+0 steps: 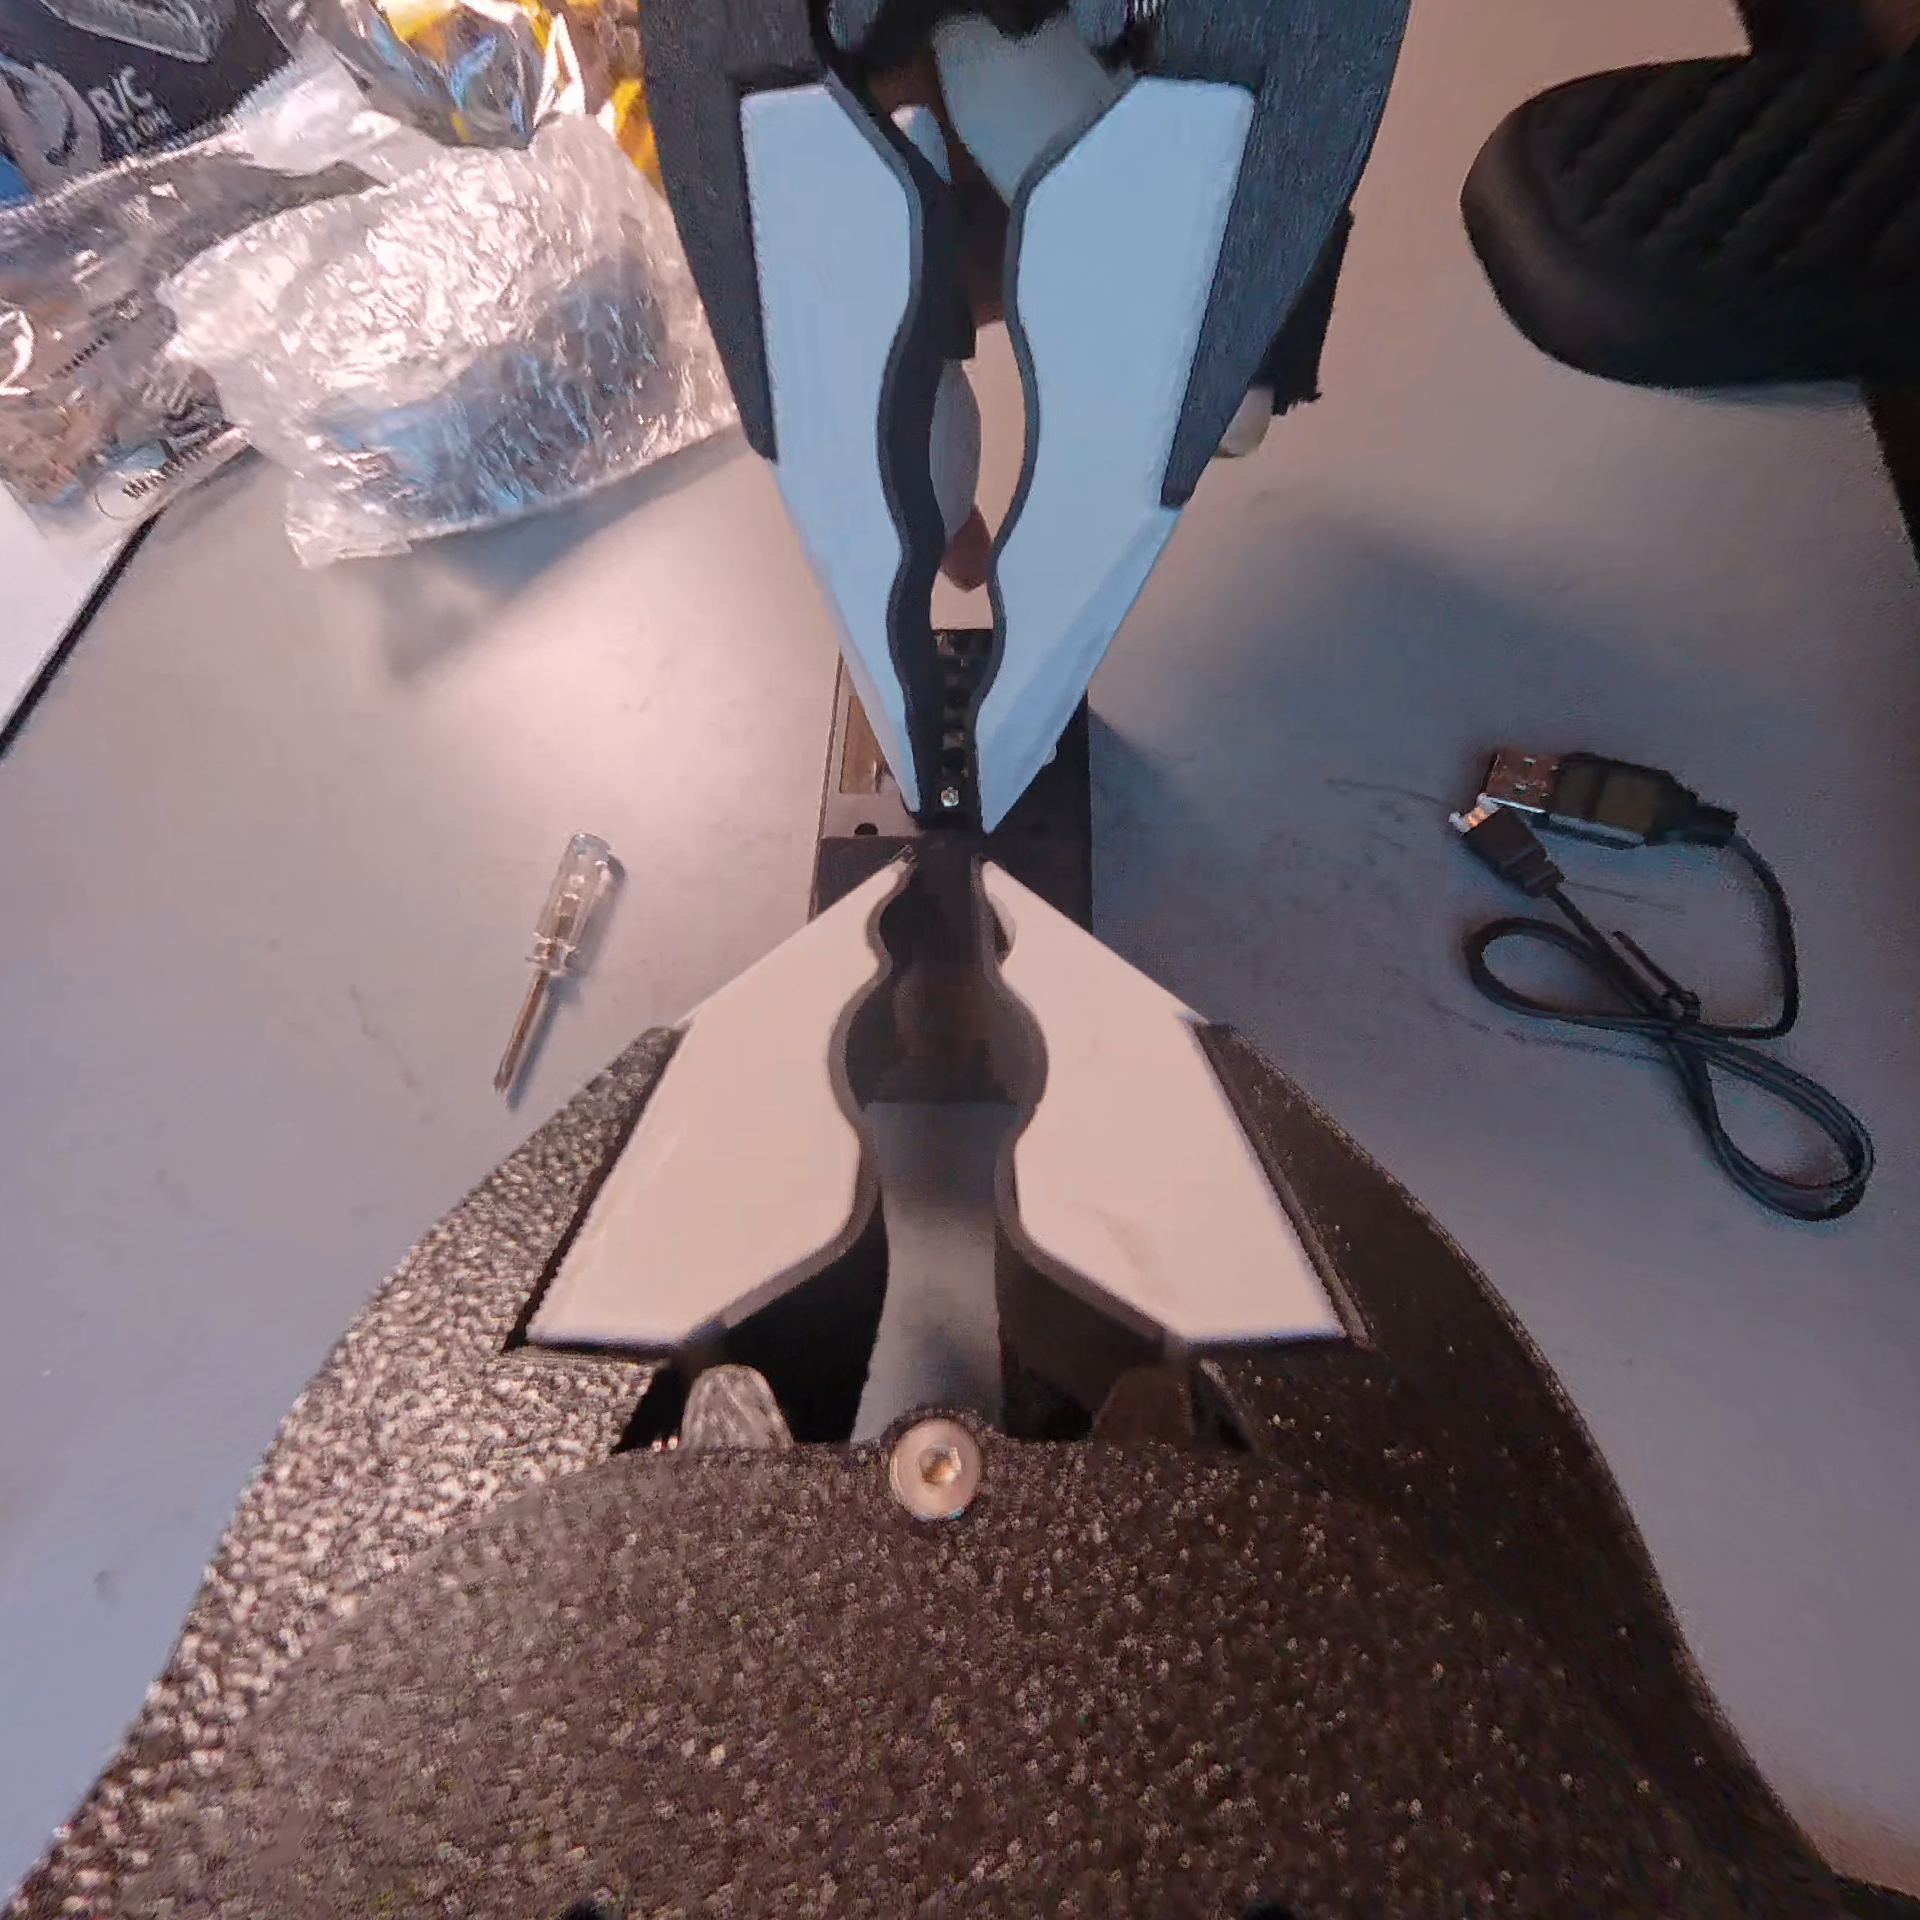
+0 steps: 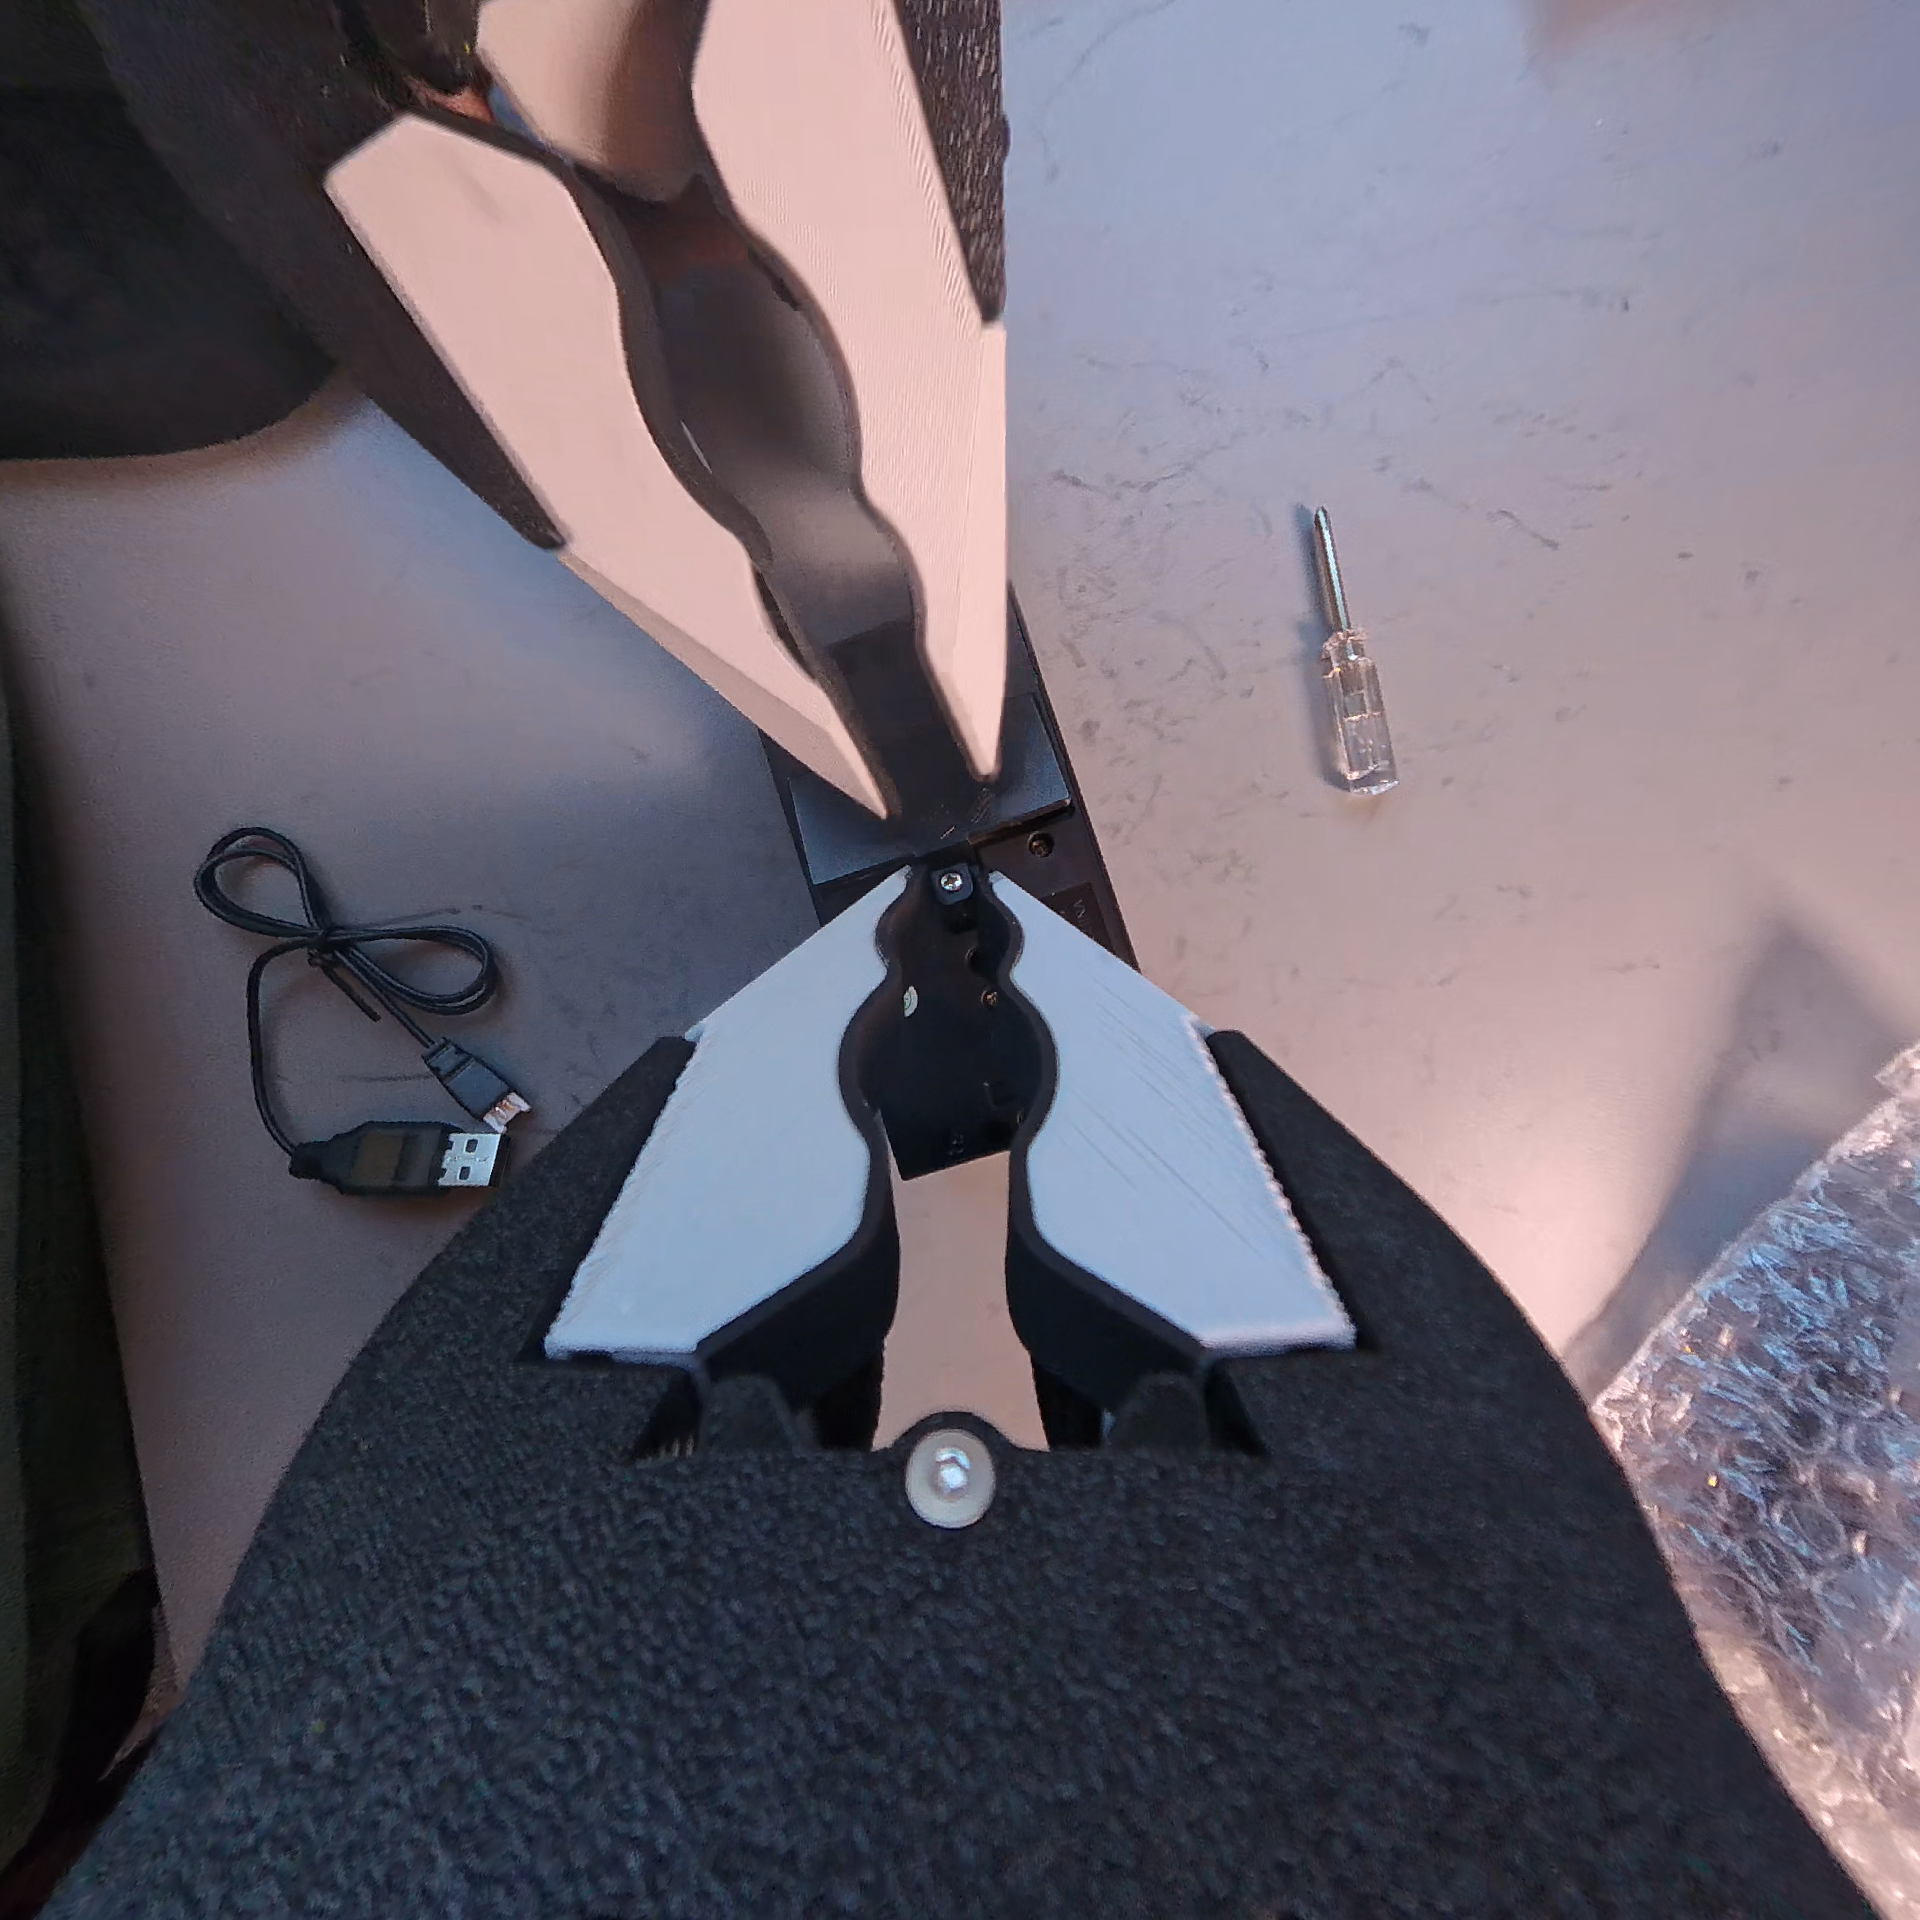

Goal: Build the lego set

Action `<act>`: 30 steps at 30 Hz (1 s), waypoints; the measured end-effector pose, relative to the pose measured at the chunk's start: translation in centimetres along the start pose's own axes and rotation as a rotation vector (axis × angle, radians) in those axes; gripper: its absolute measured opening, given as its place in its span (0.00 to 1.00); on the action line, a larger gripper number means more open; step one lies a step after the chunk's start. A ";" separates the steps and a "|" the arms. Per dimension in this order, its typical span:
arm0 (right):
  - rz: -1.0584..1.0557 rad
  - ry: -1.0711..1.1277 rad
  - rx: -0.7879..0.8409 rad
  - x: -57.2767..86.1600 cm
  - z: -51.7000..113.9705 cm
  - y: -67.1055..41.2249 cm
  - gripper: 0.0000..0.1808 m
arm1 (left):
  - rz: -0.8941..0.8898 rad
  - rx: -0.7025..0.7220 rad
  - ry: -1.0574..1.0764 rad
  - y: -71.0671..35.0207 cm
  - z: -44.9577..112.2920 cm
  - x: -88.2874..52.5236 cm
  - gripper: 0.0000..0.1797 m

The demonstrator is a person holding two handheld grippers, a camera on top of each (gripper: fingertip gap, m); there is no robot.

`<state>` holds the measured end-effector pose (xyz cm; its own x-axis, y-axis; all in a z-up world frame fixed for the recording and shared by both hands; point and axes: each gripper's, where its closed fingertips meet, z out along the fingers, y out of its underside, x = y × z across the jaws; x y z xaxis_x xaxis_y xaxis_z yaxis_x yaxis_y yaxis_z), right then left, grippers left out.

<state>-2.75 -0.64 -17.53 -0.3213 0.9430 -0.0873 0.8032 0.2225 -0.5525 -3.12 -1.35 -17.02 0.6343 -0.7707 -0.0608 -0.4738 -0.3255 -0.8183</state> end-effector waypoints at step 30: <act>-0.129 -0.065 0.029 0.4 -1.5 -0.6 0.03 | -0.043 -0.057 -0.001 0.2 -0.1 0.3 0.16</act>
<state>-2.59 -0.03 -16.00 -0.4537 0.8887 -0.0666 0.7386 0.3332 -0.5860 -3.12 -1.70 -17.15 0.6554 -0.7548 -0.0274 -0.4805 -0.3887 -0.7862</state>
